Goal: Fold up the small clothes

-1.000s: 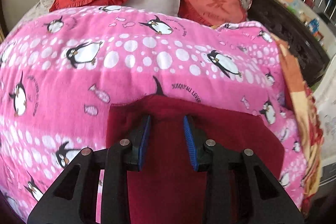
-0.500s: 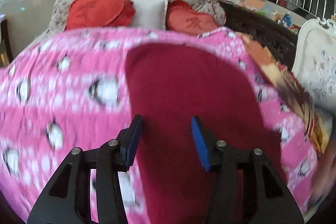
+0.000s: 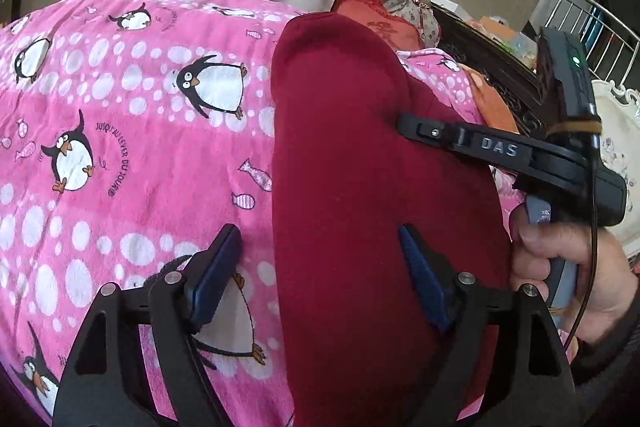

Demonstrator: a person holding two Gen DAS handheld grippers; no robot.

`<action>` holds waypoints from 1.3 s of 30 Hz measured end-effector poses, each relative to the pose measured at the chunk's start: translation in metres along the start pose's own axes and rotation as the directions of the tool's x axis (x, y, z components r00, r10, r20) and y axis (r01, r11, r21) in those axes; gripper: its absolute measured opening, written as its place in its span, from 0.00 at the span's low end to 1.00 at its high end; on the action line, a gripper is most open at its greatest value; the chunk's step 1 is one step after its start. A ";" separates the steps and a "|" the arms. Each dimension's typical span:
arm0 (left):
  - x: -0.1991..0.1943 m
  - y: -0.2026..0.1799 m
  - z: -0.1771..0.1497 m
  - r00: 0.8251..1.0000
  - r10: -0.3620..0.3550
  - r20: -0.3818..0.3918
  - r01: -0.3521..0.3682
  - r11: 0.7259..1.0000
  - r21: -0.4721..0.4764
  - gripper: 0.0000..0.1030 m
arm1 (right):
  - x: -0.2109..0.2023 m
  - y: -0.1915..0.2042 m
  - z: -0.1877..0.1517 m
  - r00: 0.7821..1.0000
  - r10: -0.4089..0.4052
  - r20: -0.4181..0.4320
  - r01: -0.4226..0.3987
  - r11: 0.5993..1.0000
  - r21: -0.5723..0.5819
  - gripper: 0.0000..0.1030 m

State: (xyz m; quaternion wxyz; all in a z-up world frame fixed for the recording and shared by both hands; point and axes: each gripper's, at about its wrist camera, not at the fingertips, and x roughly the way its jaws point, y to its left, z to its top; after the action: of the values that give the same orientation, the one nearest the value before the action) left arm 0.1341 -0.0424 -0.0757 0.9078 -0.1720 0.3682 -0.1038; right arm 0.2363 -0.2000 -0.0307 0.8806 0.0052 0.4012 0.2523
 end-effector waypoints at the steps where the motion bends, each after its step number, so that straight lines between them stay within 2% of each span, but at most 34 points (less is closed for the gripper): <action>1: 0.000 -0.001 0.000 1.000 0.005 0.002 -0.005 1.000 0.002 0.81 | -0.004 -0.004 -0.002 0.999 0.035 0.016 -0.035 0.999 0.010 0.15; 2: 0.000 0.000 0.000 1.000 0.009 0.004 -0.009 1.000 0.000 0.82 | -0.011 -0.009 -0.001 0.996 0.084 0.028 -0.085 0.996 0.030 0.14; 4: 0.000 0.002 0.000 1.000 0.011 0.002 -0.011 1.000 -0.006 0.83 | -0.023 -0.017 0.007 0.990 0.125 0.064 -0.128 0.990 0.055 0.14; 6: 0.000 0.002 -0.001 1.000 0.010 -0.003 -0.010 1.000 -0.007 0.84 | -0.046 -0.021 0.020 0.985 0.089 0.147 -0.101 0.992 0.077 0.16; 7: 0.000 0.002 -0.002 1.000 0.011 -0.003 -0.011 1.000 -0.005 0.84 | -0.048 -0.022 0.024 0.984 0.079 0.161 -0.094 0.991 0.090 0.16; 8: 0.000 0.001 -0.002 1.000 0.014 -0.004 -0.014 1.000 -0.003 0.84 | -0.045 -0.025 0.030 0.986 0.072 0.151 -0.088 0.991 0.102 0.16; 9: 0.001 0.001 -0.001 1.000 0.015 -0.004 -0.015 1.000 -0.002 0.84 | -0.032 -0.027 0.033 0.995 0.047 0.087 -0.056 0.993 0.103 0.16; 10: 0.001 0.001 -0.001 1.000 0.013 -0.007 -0.013 1.000 -0.002 0.85 | -0.010 -0.030 0.031 1.000 0.008 -0.017 -0.006 0.996 0.093 0.16; 11: 0.003 0.001 0.000 1.000 0.012 -0.013 -0.012 1.000 -0.004 0.85 | -0.001 -0.032 0.028 0.999 -0.003 -0.046 0.007 0.996 0.092 0.16; 14: 0.004 0.005 0.002 1.000 0.001 -0.015 -0.001 1.000 -0.013 0.86 | -0.013 -0.045 0.029 0.998 0.066 0.011 -0.067 0.979 0.191 0.17; 16: 0.005 0.006 0.004 1.000 -0.002 -0.016 0.002 1.000 -0.017 0.86 | -0.038 -0.050 0.026 0.995 0.051 0.088 -0.068 0.976 0.205 0.21; 17: 0.005 0.007 0.004 1.000 -0.005 -0.017 0.004 1.000 -0.019 0.86 | -0.053 -0.055 0.023 0.991 0.025 0.133 -0.052 0.977 0.205 0.28; 18: 0.005 0.008 0.004 1.000 -0.007 -0.017 0.006 1.000 -0.020 0.86 | -0.069 -0.061 0.017 0.983 0.009 0.182 -0.048 0.976 0.210 0.43; 19: 0.005 0.008 0.004 1.000 -0.009 -0.018 0.008 1.000 -0.021 0.86 | -0.084 -0.067 0.010 0.975 -0.002 0.221 -0.049 0.973 0.225 0.52; 20: 0.005 0.009 0.004 1.000 -0.011 -0.019 0.011 1.000 -0.022 0.86 | -0.095 -0.075 -0.001 0.967 -0.017 0.253 -0.048 0.968 0.248 0.73; 21: 0.005 0.009 0.004 1.000 -0.016 -0.019 0.015 1.000 -0.026 0.87 | -0.103 -0.083 -0.016 0.962 -0.021 0.272 -0.058 0.958 0.281 0.85; 23: 0.005 0.011 0.004 0.999 -0.029 -0.023 0.028 0.999 -0.039 0.88 | -0.103 -0.096 -0.035 0.965 0.030 0.262 -0.115 0.941 0.317 0.85; 25: 0.005 0.011 0.004 0.999 -0.035 -0.024 0.034 0.999 -0.042 0.89 | -0.093 -0.100 -0.054 0.965 0.121 0.233 -0.199 0.915 0.352 0.85; 29: 0.004 0.013 0.003 0.998 -0.060 -0.027 0.058 0.997 -0.057 0.91 | -0.070 -0.090 -0.071 0.941 0.256 0.223 -0.324 0.874 0.361 0.85; 32: 0.003 0.013 0.002 0.997 -0.070 -0.030 0.068 0.996 -0.060 0.92 | -0.049 -0.087 -0.074 0.948 0.267 0.174 -0.316 0.863 0.394 0.85; 34: 0.002 0.013 0.002 0.997 -0.069 -0.030 0.067 0.996 -0.059 0.92 | -0.047 -0.088 -0.074 0.930 0.315 0.191 -0.367 0.839 0.401 0.86; 35: 0.002 0.013 0.002 0.997 -0.067 -0.030 0.066 0.996 -0.058 0.92 | -0.049 -0.089 -0.077 0.904 0.370 0.213 -0.426 0.814 0.395 0.86; 36: 0.003 0.014 0.002 0.997 -0.068 -0.030 0.066 0.996 -0.057 0.92 | -0.049 -0.087 -0.077 0.859 0.454 0.236 -0.512 0.765 0.391 0.86; 37: 0.002 0.014 0.002 0.997 -0.068 -0.031 0.067 0.996 -0.057 0.93 | -0.049 -0.084 -0.078 0.838 0.487 0.246 -0.545 0.744 0.386 0.86; 38: 0.002 0.014 0.002 0.997 -0.068 -0.031 0.066 0.996 -0.057 0.93 | -0.049 -0.082 -0.078 0.838 0.490 0.239 -0.545 0.749 0.376 0.86; 39: 0.002 0.014 0.002 0.997 -0.066 -0.032 0.064 0.996 -0.055 0.93 | -0.046 -0.077 -0.079 0.859 0.472 0.200 -0.512 0.784 0.351 0.85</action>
State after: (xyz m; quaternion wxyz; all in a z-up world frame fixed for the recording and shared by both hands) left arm 0.1372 -0.0295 -0.0812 0.8926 -0.2066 0.3802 -0.1264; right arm 0.1893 -0.3030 -0.0681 0.7839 0.2984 0.3829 0.3872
